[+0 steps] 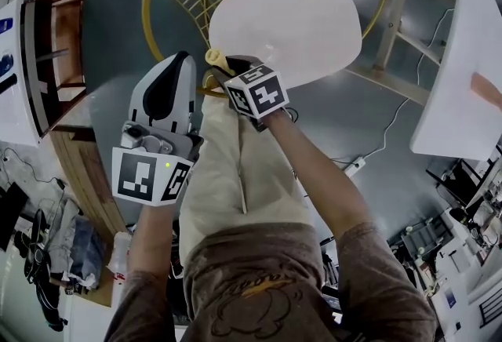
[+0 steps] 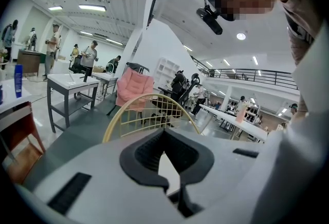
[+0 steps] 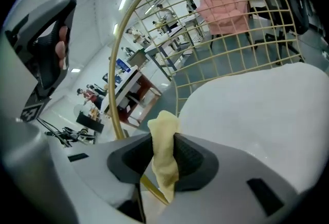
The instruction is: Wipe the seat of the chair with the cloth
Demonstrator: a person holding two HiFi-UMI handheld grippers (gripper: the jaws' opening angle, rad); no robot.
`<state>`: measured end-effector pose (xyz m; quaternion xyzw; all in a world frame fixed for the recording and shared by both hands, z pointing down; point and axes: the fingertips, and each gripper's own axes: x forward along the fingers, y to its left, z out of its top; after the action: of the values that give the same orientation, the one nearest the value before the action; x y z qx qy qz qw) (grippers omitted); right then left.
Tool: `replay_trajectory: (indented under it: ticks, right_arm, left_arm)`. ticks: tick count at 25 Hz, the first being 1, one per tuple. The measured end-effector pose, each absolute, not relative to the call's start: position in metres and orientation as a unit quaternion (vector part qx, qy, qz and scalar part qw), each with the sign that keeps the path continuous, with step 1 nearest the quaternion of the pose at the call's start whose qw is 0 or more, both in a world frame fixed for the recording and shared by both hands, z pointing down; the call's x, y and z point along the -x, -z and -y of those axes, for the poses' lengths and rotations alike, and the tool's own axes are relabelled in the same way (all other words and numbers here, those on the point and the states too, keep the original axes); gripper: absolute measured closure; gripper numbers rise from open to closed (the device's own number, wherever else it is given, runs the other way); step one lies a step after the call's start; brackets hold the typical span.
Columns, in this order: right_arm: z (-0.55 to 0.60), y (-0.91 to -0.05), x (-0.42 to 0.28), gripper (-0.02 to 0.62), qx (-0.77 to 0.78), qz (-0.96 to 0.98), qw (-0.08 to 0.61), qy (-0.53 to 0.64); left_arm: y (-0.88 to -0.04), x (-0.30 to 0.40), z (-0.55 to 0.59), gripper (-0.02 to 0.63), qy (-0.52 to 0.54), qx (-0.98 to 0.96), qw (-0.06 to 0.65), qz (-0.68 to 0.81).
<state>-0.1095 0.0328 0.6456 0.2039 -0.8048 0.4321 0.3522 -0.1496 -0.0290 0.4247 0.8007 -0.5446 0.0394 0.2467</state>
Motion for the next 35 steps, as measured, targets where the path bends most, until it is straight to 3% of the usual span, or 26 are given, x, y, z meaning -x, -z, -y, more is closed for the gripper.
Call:
replay_trajectory:
  ticks: [9, 25, 35]
  right_arm:
    - [-0.039, -0.616, 0.072, 0.465, -0.212, 0.821, 0.321, -0.422]
    - [0.042, -0.621, -0.209, 0.465, -0.477, 0.704, 0.392, -0.351]
    - [0.056, -0.654, -0.261, 0.465, -0.520, 0.671, 0.444, -0.286]
  left_arm:
    - [-0.421, 0.137, 0.022, 0.603, -0.040, -0.810, 0.246, 0.531]
    - [-0.421, 0.105, 0.025, 0.603, -0.049, -0.828, 0.244, 0.503]
    - [-0.428, 0.100, 0.026, 0.603, -0.056, -0.827, 0.251, 0.500]
